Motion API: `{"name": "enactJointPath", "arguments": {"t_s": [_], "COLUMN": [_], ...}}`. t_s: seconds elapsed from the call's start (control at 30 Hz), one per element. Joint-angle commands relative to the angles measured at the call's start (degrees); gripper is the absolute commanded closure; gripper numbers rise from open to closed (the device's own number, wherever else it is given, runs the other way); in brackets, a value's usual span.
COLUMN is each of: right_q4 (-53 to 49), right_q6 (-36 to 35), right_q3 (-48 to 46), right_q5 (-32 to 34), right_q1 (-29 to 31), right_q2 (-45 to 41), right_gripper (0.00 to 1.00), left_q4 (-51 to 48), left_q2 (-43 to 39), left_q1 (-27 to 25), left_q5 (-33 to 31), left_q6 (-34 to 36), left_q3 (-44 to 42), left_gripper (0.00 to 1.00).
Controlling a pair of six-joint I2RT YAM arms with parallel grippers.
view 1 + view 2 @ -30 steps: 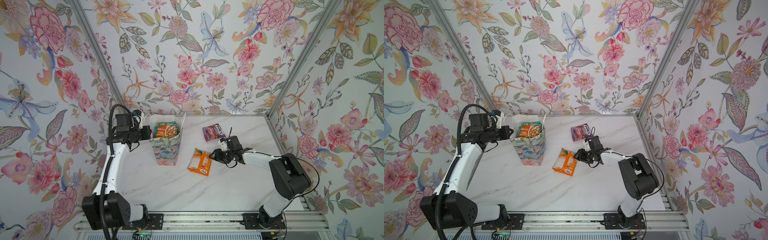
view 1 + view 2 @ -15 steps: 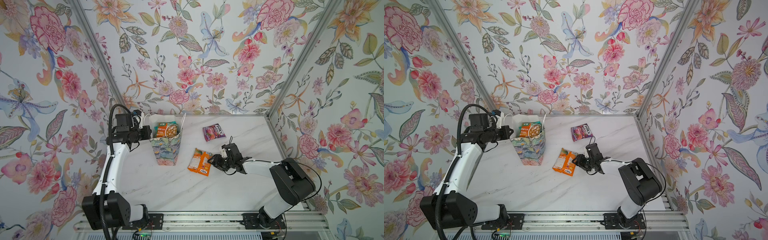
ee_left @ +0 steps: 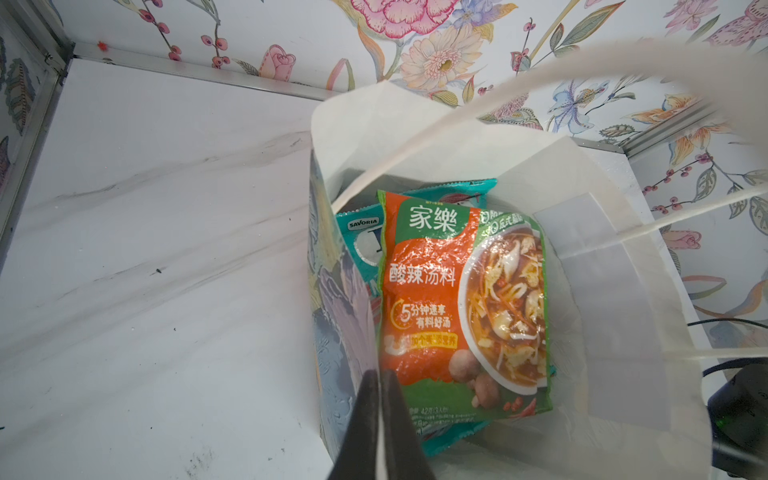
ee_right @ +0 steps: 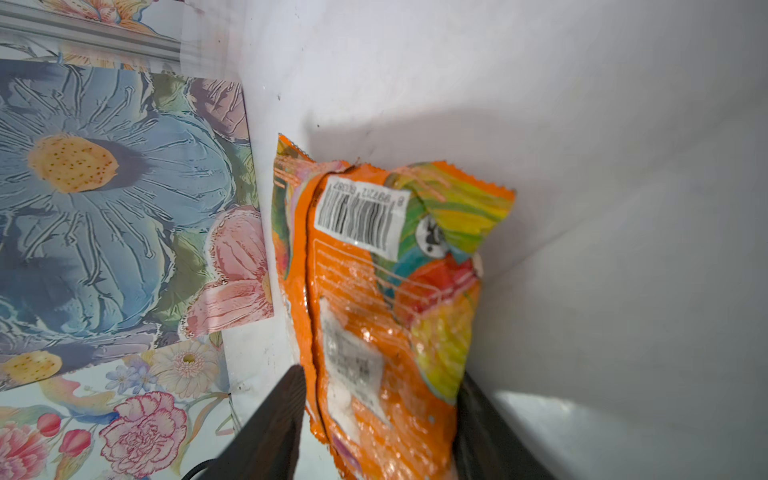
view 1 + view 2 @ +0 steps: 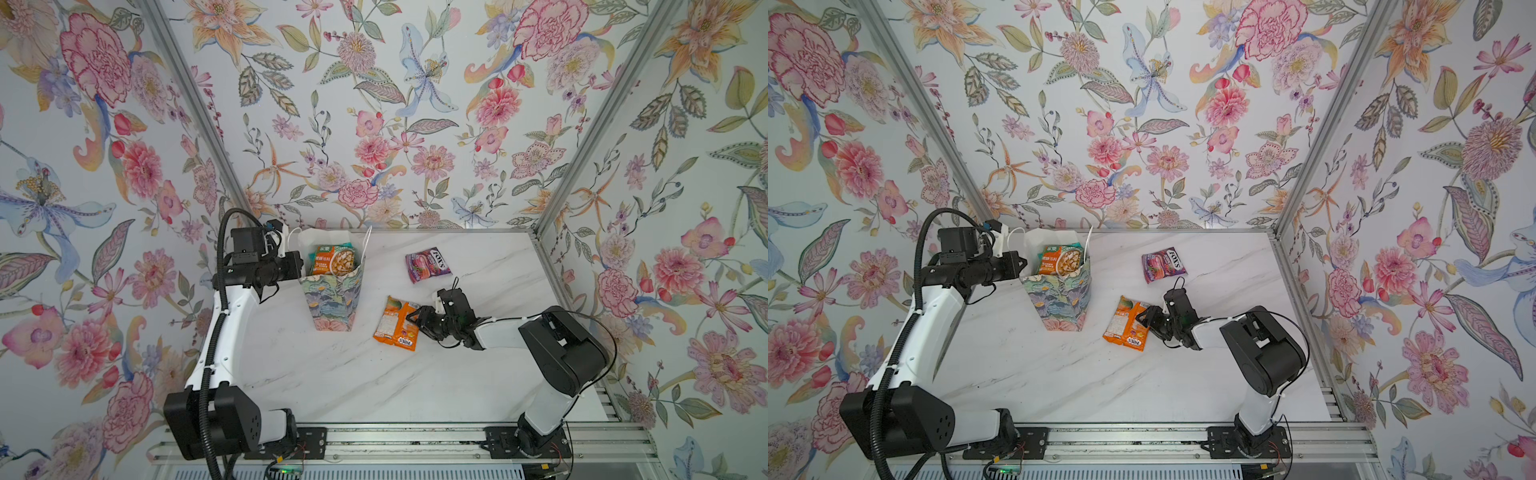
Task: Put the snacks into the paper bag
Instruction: 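Drag the orange Fruits bag toward the robot and close the right gripper on it, then lift the orange Fruits bag with the right gripper over the paper bag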
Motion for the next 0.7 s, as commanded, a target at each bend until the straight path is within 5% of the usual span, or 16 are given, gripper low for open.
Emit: {"name": "enactJointPath", "arguments": {"t_s": [0.0, 0.13, 0.23, 0.67], "right_q4": [1.05, 5.45, 6.06, -15.77], "right_q6": [3.11, 4.05, 3.19, -10.59], "right_q3": [-0.52, -0.97, -0.59, 9.99], "right_q5": [0.71, -0.06, -0.32, 3.57], "right_q1": [0.61, 0.61, 0.43, 0.43], "right_q2": [3.45, 3.77, 2.51, -13.11], "right_gripper": [0.51, 0.83, 0.97, 1.00], "left_q4": [-1.98, -2.14, -1.97, -1.70], "left_q2": [-0.94, -1.03, -1.00, -1.12], "left_q1": [-0.36, -0.34, -0.33, -0.29], "left_q5": [0.40, 0.25, 0.29, 0.48], "left_q6": [1.01, 1.22, 1.22, 1.22], "left_q3": [0.31, 0.13, -0.04, -0.29], "left_gripper": [0.97, 0.97, 0.97, 0.97]}}
